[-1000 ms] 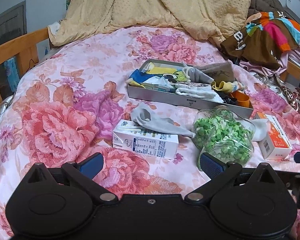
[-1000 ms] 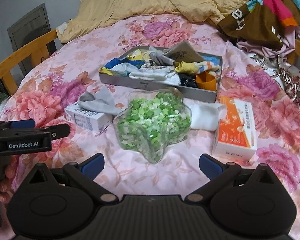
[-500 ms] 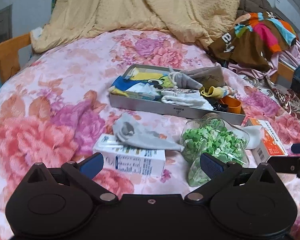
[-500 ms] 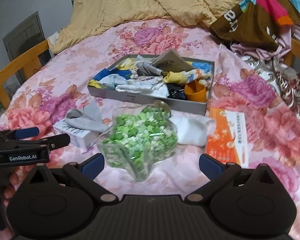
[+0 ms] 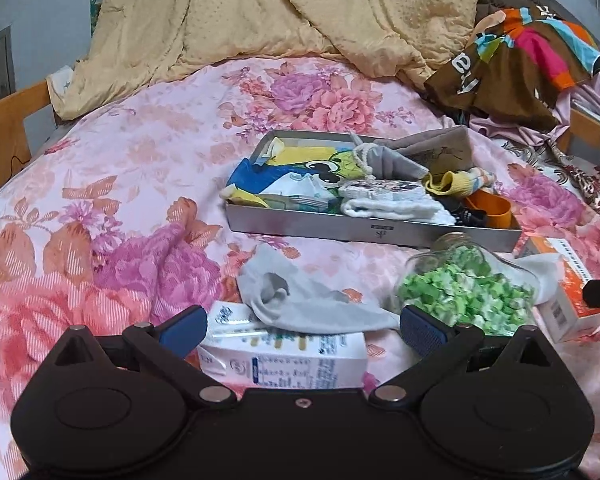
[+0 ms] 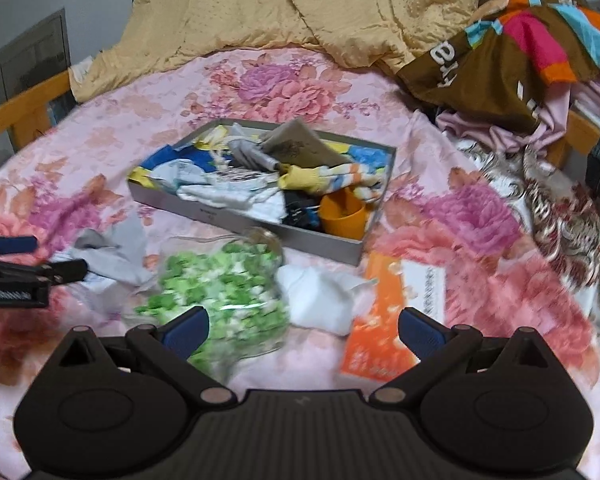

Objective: Organize soft objects
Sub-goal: 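Reach the left tool to the grey cloth while the right tool reaches the white sock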

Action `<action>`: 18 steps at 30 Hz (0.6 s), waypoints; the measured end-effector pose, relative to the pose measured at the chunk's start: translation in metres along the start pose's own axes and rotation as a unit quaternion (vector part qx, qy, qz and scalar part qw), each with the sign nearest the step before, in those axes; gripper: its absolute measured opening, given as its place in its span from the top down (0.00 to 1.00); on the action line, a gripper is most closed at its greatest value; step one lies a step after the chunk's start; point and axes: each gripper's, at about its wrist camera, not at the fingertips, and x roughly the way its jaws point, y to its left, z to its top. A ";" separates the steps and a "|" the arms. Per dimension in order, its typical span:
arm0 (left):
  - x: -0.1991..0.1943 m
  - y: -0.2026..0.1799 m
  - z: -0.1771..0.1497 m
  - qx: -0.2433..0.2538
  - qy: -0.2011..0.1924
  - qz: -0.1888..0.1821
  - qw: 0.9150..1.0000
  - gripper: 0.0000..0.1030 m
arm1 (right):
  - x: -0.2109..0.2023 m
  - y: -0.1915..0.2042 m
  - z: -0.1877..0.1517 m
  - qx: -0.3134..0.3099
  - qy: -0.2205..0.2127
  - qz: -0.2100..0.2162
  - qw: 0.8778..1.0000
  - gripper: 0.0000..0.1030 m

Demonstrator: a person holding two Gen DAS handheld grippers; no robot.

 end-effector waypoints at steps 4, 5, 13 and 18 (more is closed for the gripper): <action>0.009 0.003 0.003 0.003 0.002 0.000 1.000 0.01 | 0.008 0.000 0.004 -0.040 -0.005 -0.028 0.999 0.00; 0.011 0.004 0.004 0.002 0.001 -0.003 1.000 0.01 | 0.010 0.000 0.004 -0.049 -0.007 -0.035 0.998 0.00; 0.024 0.009 0.007 0.001 0.005 -0.007 1.000 0.01 | 0.029 0.009 0.002 -0.150 -0.003 -0.067 0.986 0.01; 0.033 0.012 0.008 0.003 0.015 -0.004 1.000 0.01 | 0.040 0.022 -0.003 -0.219 -0.006 -0.079 0.972 0.04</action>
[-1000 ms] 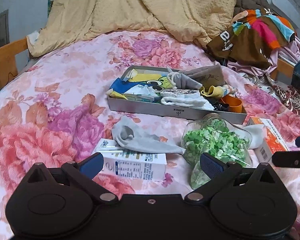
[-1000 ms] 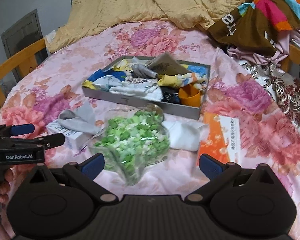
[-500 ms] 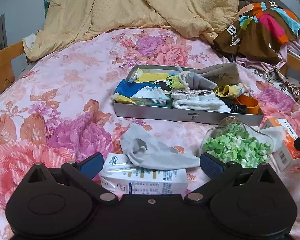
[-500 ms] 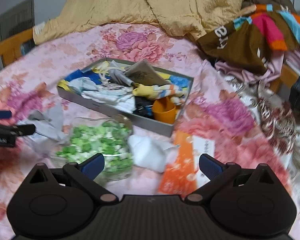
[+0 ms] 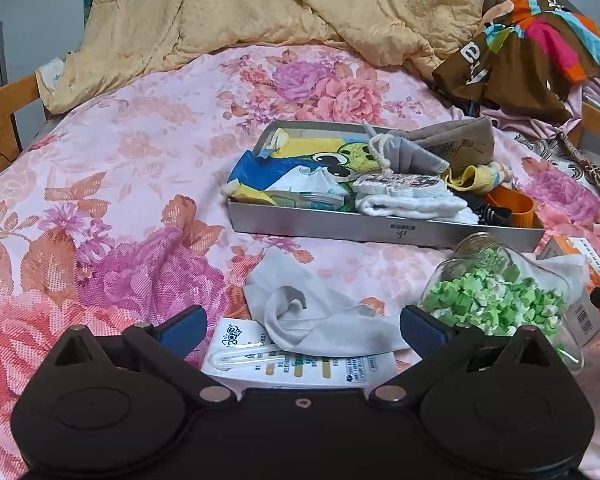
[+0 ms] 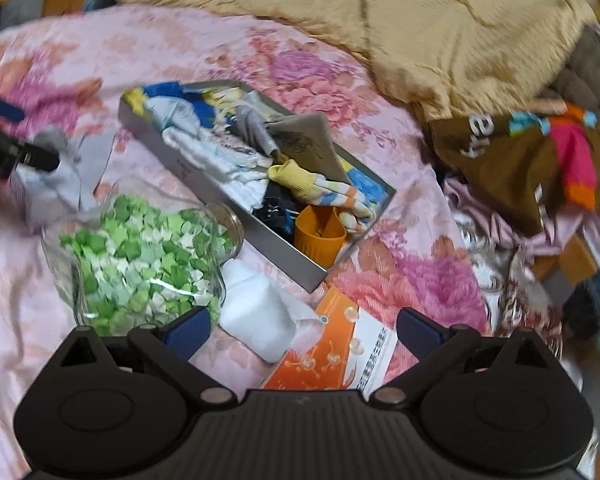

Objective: Organize soft objects
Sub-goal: 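Reach the left tool to the grey cloth while the right tool reaches the white sock, then grasp the grey cloth with the left tool while the right tool grasps the white sock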

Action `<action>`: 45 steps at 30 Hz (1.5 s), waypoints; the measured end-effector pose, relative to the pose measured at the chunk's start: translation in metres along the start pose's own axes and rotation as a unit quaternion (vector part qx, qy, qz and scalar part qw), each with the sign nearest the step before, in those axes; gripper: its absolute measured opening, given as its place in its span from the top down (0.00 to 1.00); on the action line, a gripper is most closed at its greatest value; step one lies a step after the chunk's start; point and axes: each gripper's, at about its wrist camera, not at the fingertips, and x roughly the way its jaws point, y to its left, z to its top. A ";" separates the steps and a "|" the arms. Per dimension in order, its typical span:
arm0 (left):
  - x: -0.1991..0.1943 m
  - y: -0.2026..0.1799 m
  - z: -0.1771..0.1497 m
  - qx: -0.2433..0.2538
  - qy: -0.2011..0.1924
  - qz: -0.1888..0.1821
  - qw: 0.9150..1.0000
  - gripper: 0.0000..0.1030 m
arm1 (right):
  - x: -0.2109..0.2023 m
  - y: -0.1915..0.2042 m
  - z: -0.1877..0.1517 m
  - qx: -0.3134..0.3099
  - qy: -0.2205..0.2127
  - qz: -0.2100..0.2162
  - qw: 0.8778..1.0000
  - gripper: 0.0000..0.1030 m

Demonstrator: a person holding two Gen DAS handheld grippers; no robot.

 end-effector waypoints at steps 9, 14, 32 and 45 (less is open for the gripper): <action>0.014 0.003 0.000 0.007 0.025 -0.004 1.000 0.01 | 0.019 0.016 -0.003 -0.075 0.008 -0.008 0.997 0.14; 0.019 0.005 0.000 0.006 0.030 -0.022 0.999 0.05 | 0.028 0.020 -0.004 -0.088 0.015 -0.010 0.996 0.22; 0.025 -0.026 -0.006 0.120 0.047 -0.083 0.988 0.06 | 0.046 0.027 -0.008 -0.111 0.037 -0.004 0.993 0.37; 0.038 -0.047 -0.010 0.216 0.040 -0.046 0.975 0.37 | 0.052 0.027 -0.008 -0.109 0.046 -0.012 0.993 0.48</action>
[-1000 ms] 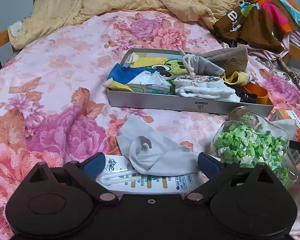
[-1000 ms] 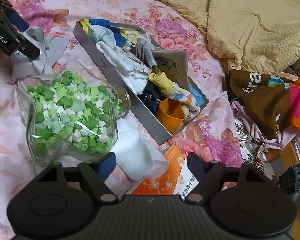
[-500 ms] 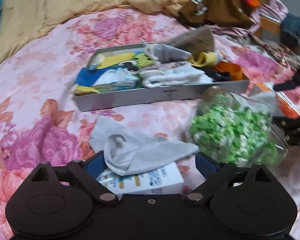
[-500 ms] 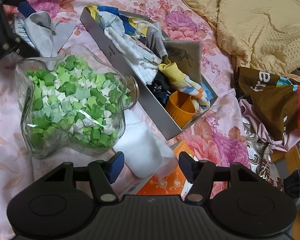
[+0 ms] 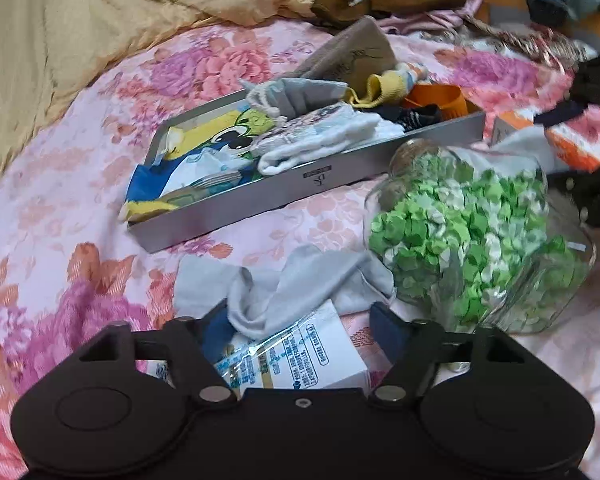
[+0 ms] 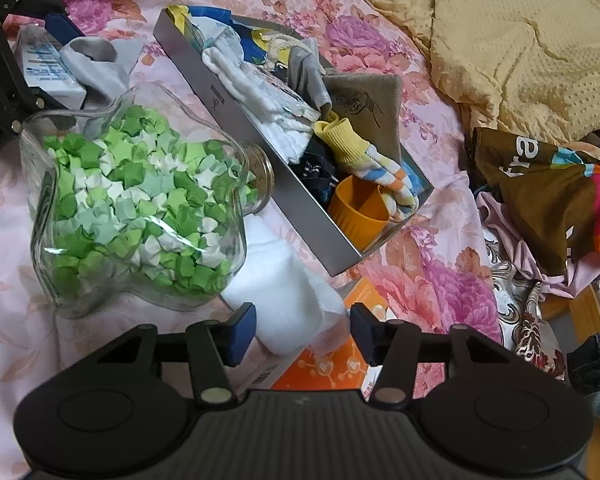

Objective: Organize soft objects
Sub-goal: 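Grasp the grey cloth with the left tool while the right tool grasps the white sock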

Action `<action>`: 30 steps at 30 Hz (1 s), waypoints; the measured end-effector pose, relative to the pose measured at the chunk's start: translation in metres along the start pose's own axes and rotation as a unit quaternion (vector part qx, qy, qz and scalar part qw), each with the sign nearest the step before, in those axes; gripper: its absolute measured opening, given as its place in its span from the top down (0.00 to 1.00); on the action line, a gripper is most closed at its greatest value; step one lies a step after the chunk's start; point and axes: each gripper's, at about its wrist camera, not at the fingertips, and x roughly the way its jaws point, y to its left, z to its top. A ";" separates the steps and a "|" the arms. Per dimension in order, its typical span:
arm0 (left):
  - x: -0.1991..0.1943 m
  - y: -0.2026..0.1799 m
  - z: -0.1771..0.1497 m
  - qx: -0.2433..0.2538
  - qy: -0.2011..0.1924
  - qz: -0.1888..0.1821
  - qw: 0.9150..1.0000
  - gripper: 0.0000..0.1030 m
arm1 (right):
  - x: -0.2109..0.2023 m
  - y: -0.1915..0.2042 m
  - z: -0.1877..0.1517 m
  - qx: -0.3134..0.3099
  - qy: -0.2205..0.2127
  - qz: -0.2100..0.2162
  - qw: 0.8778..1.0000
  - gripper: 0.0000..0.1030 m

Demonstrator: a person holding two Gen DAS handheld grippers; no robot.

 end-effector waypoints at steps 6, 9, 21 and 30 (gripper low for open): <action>-0.003 -0.009 0.001 0.040 -0.013 0.002 0.999 0.61 | 0.004 0.003 -0.001 -0.007 0.008 -0.003 1.000 0.57; -0.005 -0.003 0.002 0.023 -0.015 -0.009 1.000 0.63 | 0.005 0.002 -0.002 -0.004 0.011 -0.009 1.000 0.62; -0.010 0.001 0.003 -0.013 -0.029 -0.023 0.999 0.80 | -0.002 -0.003 0.000 0.015 -0.003 -0.004 1.000 0.97; -0.015 0.012 0.004 -0.090 -0.034 -0.050 0.994 0.95 | -0.014 -0.006 0.006 0.065 -0.047 0.045 0.996 0.98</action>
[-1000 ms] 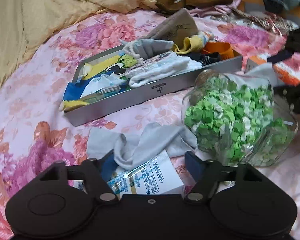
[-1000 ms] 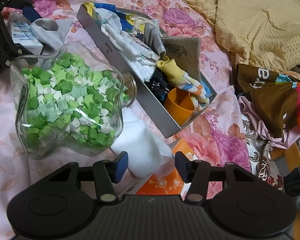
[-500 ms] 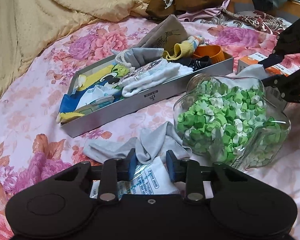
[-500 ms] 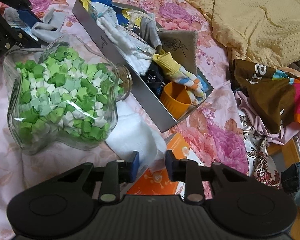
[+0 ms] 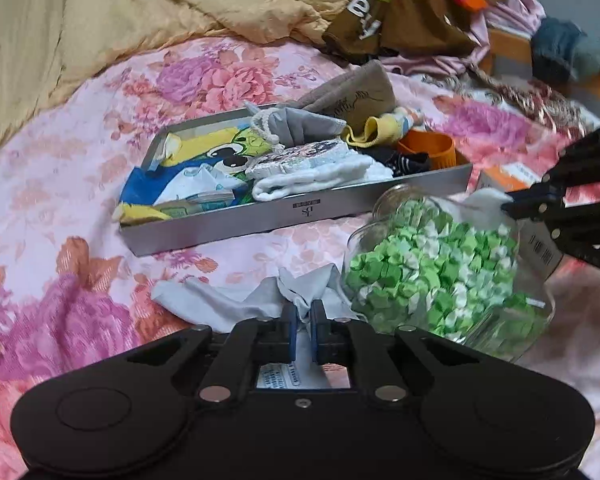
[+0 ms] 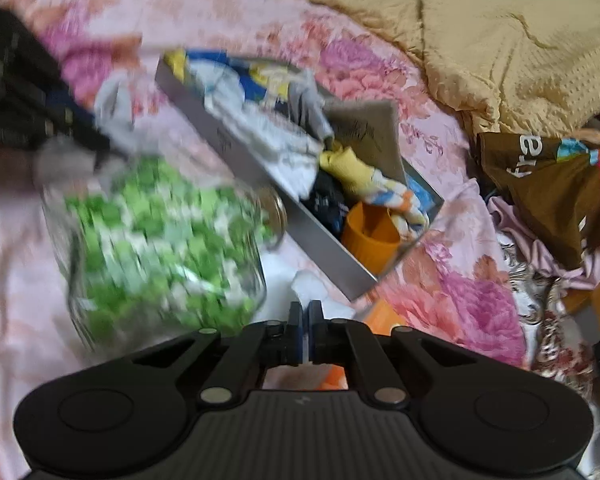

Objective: Organize soft objects
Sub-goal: 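Grasp the grey cloth with the left tool while the right tool grasps the white sock, then lift and carry the grey cloth and white sock over the frog tray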

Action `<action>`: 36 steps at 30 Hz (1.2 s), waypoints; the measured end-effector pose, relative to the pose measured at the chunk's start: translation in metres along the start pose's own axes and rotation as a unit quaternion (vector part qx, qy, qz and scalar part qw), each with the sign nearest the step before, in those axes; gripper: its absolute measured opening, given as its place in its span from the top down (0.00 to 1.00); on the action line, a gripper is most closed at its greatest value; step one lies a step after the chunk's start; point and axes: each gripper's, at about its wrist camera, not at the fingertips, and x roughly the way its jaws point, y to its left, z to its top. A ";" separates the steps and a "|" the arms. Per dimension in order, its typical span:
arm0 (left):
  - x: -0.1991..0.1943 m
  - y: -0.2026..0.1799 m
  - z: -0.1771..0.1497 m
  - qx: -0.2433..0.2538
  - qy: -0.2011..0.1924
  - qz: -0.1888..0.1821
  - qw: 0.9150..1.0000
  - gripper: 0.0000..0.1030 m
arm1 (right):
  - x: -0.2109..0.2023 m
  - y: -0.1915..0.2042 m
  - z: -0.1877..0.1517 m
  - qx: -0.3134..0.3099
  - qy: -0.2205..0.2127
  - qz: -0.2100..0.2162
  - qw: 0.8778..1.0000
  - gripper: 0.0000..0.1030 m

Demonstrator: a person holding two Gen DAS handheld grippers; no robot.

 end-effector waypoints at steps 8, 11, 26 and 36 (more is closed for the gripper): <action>-0.005 0.014 0.002 -0.081 -0.013 -0.034 0.996 0.97 | -0.014 -0.007 0.007 0.038 -0.043 0.016 0.998 0.98; -0.009 0.017 0.005 -0.100 -0.025 -0.044 0.994 0.97 | -0.021 -0.007 0.010 0.044 -0.064 0.017 0.997 0.98; -0.034 0.023 0.016 -0.159 -0.085 -0.073 0.981 0.97 | -0.043 -0.004 0.030 0.080 -0.126 0.046 0.988 0.98; -0.050 0.022 0.034 -0.160 -0.127 -0.047 0.978 0.97 | -0.054 -0.020 0.046 0.136 -0.164 0.045 0.976 0.98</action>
